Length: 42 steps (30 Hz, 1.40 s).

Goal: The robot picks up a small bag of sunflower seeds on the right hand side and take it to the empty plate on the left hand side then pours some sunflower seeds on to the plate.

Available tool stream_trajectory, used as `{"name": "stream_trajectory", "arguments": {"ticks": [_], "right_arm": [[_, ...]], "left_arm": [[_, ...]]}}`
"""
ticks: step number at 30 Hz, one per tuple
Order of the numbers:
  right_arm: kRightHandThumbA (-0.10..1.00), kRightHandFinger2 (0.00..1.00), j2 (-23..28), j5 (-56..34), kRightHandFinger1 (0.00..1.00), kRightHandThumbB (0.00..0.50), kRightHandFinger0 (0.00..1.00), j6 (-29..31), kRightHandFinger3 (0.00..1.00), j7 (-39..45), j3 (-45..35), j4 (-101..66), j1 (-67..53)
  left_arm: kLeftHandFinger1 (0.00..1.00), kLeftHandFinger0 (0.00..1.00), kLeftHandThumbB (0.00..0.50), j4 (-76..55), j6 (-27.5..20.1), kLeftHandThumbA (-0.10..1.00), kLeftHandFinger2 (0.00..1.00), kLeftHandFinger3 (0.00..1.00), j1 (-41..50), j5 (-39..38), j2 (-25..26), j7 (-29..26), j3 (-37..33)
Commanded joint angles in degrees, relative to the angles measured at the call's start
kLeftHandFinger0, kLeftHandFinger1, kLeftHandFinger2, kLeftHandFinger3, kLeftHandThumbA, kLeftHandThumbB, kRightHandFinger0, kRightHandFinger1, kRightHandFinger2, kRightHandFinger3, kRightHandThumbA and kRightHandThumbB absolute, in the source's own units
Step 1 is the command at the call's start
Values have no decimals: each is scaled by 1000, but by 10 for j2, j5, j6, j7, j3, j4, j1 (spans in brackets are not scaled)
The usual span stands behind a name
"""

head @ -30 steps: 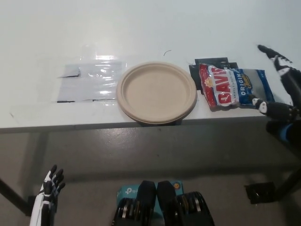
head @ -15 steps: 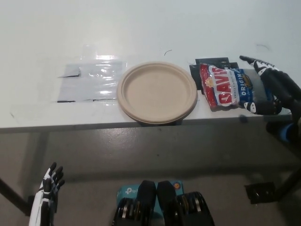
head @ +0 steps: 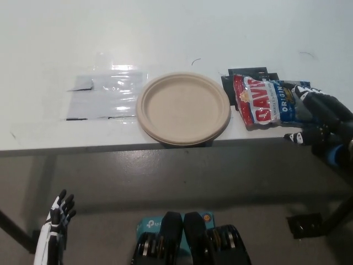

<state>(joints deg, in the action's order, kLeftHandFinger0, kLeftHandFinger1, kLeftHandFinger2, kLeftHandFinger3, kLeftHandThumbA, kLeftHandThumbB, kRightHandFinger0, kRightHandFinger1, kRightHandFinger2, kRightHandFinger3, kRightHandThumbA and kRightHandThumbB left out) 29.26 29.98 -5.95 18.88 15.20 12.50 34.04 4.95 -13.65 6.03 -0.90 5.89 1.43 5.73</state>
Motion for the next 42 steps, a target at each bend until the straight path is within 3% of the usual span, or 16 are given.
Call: {"name": "stream_trajectory", "arguments": {"ticks": [1,3,5,10,12,19,27,32,38,42], "right_arm": [[854,1000,15,9,1000,493,1000,5,1000,-3,-6,7,40],[890,1000,14,12,1000,491,1000,9,1000,-9,-7,11,42],[996,1000,13,19,1000,479,1000,27,1000,-31,-8,20,43],[1000,1000,10,20,1000,424,1000,20,1000,-36,-13,16,46],[1000,1000,9,18,1000,414,1000,22,1000,-37,-13,21,48],[1000,1000,6,17,1000,369,1000,33,1000,-49,-15,43,57],[1000,1000,3,17,1000,365,1000,30,1000,-48,-17,53,66],[1000,1000,-1,20,1000,409,1000,44,1000,-56,-11,85,82],[1000,1000,-6,20,1000,401,1000,57,1000,-65,-9,109,89],[1000,1000,-6,22,1000,416,1000,54,1000,-60,-4,120,98]], "left_arm": [[1000,1000,127,-11,-17,1000,1000,1000,0,1,7,0,0],[1000,1000,126,-9,-19,1000,1000,1000,0,-5,7,3,1],[1000,1000,120,-9,-19,1000,1000,1000,0,-1,7,1,1],[1000,1000,125,-10,-17,1000,1000,1000,0,-2,7,2,0],[1000,1000,158,-13,-11,1000,1000,1000,4,-5,5,2,1],[1000,1000,91,-11,-15,1000,1000,1000,4,-8,8,7,0],[1000,1000,98,-16,-9,1000,1000,1000,5,-6,5,3,0],[1000,1000,105,-15,-8,1000,1000,1000,-1,-6,5,3,0],[1000,1000,80,-18,-7,1000,1000,1000,3,-8,4,5,-1],[1000,1000,100,-15,-12,1000,1000,1000,2,-6,5,3,0]]}}
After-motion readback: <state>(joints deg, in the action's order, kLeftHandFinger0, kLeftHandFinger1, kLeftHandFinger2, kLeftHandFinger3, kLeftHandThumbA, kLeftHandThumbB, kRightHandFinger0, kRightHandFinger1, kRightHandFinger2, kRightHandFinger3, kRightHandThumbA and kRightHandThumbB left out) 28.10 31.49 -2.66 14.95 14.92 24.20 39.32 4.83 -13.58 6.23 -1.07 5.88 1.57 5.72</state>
